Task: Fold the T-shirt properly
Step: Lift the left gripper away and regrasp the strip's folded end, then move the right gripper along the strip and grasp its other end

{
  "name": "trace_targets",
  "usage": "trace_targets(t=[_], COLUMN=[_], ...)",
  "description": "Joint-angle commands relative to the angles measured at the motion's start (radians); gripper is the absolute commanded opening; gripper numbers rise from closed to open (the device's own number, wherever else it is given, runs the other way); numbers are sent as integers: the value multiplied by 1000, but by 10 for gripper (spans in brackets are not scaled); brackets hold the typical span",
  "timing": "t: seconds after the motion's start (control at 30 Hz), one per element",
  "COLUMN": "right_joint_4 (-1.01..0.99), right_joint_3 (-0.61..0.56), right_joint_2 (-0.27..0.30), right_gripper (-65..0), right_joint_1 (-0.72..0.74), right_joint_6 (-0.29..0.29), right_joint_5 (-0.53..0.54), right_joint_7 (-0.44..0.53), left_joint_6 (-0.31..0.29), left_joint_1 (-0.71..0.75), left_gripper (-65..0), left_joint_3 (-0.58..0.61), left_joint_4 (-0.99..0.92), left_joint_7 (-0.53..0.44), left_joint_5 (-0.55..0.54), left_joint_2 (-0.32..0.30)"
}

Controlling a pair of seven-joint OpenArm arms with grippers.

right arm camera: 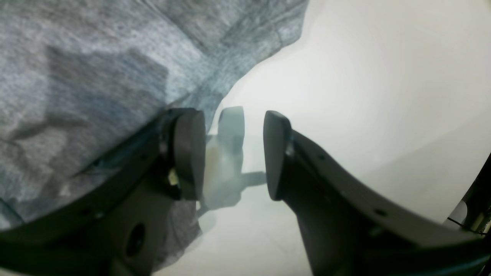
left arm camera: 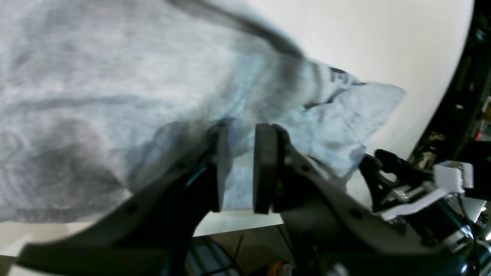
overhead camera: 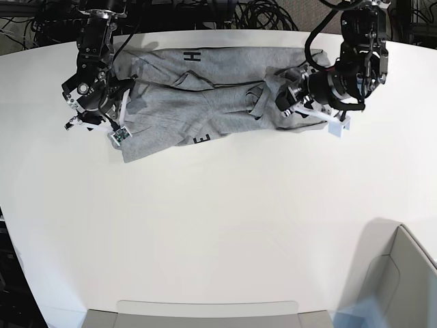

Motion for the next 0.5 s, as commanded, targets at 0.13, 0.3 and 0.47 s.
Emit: trace_targets(t=[0.13, 0.3, 0.47], right_joint_4=[21, 30, 30], right_joint_3=[6, 74, 124], right_joint_2=[4, -5, -5], right_gripper=[-398, -398, -398], right_joint_1=[15, 29, 46], right_joint_6=[15, 15, 15], right_joint_5=[0, 6, 6], right_joint_7=[6, 6, 6], left_joint_6=[21, 22, 22], left_joint_1=[-11, -7, -5], left_gripper=[-517, -517, -527], left_joint_3=[126, 192, 192], left_joint_4=[-7, -5, 24], left_joint_7=[-1, -64, -75], left_joint_5=[-35, -35, -37], left_joint_2=[-25, -29, -29])
